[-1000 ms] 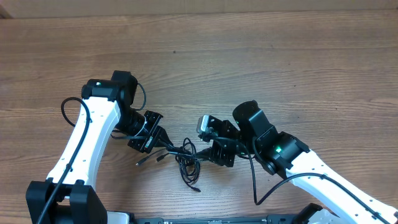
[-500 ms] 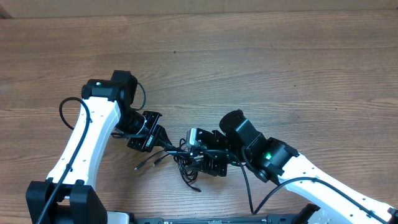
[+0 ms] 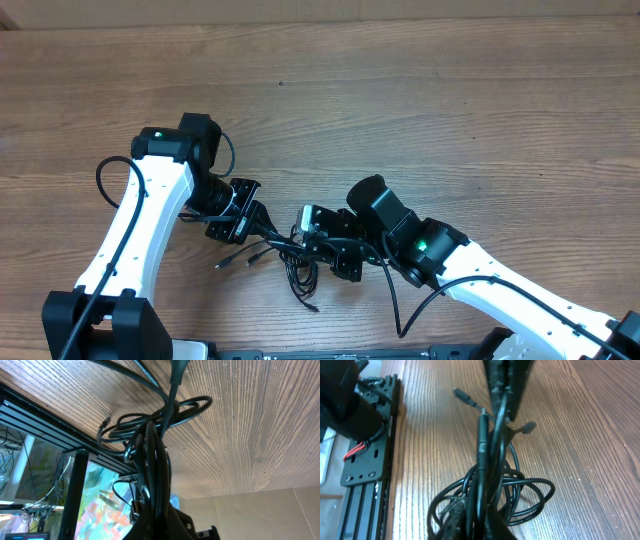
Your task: Untangle cables
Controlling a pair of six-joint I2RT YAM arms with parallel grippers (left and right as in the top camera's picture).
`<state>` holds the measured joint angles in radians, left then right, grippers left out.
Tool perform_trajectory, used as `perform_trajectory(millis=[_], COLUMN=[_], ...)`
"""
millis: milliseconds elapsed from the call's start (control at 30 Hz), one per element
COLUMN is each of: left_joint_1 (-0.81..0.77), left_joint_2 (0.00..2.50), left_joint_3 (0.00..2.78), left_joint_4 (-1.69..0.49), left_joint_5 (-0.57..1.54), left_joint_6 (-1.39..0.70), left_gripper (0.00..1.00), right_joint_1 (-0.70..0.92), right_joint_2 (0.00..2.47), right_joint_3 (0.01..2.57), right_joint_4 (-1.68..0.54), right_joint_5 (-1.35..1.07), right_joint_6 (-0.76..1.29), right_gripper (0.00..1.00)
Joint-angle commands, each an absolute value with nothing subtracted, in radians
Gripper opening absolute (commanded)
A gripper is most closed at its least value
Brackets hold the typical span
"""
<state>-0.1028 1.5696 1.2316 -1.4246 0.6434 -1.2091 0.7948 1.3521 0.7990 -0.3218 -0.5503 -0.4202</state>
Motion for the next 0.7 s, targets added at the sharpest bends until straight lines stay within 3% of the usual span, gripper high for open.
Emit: perform_trajectory(millis=[0, 367, 667], left_joint_1=[-0.105, -0.105, -0.105], left_joint_2=[1.577, 1.577, 1.577], left_joint_3=[1.245, 1.245, 1.245], left_joint_4=[-1.428, -1.433, -1.456], left_joint_5=[0.646, 0.375, 0.362], left_joint_6=[-1.201, -1.322, -1.346], left_gripper=[0.04, 0.04, 0.04], right_joint_1=[0.799, 0.755, 0.714], right_joint_2=[1.351, 1.31, 1.29], right_joint_3=[0.82, 0.82, 0.82], right_joint_4=[-0.316, -0.297, -0.297], right_joint_5=[-0.618, -0.729, -0.634], right_joint_6=[-0.418, -0.355, -0.271], right_gripper=[0.04, 0.04, 0.04])
